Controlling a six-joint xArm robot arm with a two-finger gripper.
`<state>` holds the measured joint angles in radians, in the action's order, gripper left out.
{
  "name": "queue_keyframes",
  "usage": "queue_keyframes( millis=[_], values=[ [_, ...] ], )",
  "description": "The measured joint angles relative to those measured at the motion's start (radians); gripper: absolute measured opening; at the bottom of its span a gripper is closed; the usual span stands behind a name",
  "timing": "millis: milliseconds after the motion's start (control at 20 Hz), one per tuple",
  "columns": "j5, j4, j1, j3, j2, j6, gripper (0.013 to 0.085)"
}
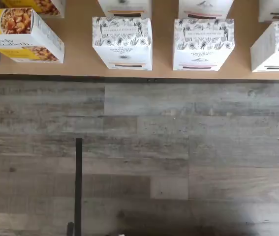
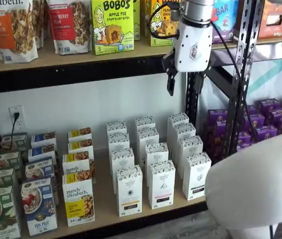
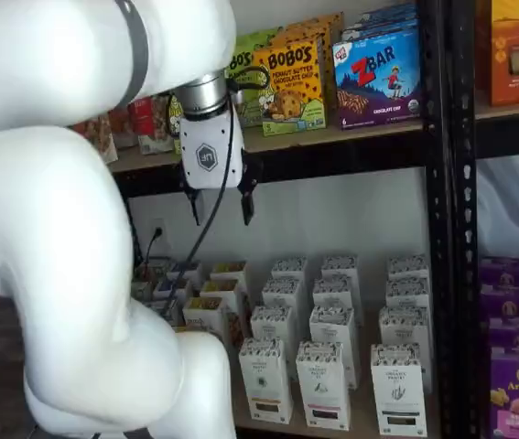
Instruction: Pick up the white box with a yellow strip in the middle, on the bottom shelf, the fourth box from the left
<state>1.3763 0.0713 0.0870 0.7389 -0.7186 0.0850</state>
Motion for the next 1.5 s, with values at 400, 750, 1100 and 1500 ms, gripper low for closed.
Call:
queue_keyframes(
  millis=[400, 750, 1100, 1500],
  values=[
    [-0.081, 0.027, 0.025, -0.042, 0.033, 0.012, 0.085],
    [-0.178, 0.008, 0.076, -0.088, 0.066, 0.061, 0.085],
    [-0.28, 0.016, 0.132, -0.109, 0.143, 0.105, 0.085],
    [-0.372, 0.008, 0.19, -0.081, 0.287, 0.161, 0.085]
  ],
)
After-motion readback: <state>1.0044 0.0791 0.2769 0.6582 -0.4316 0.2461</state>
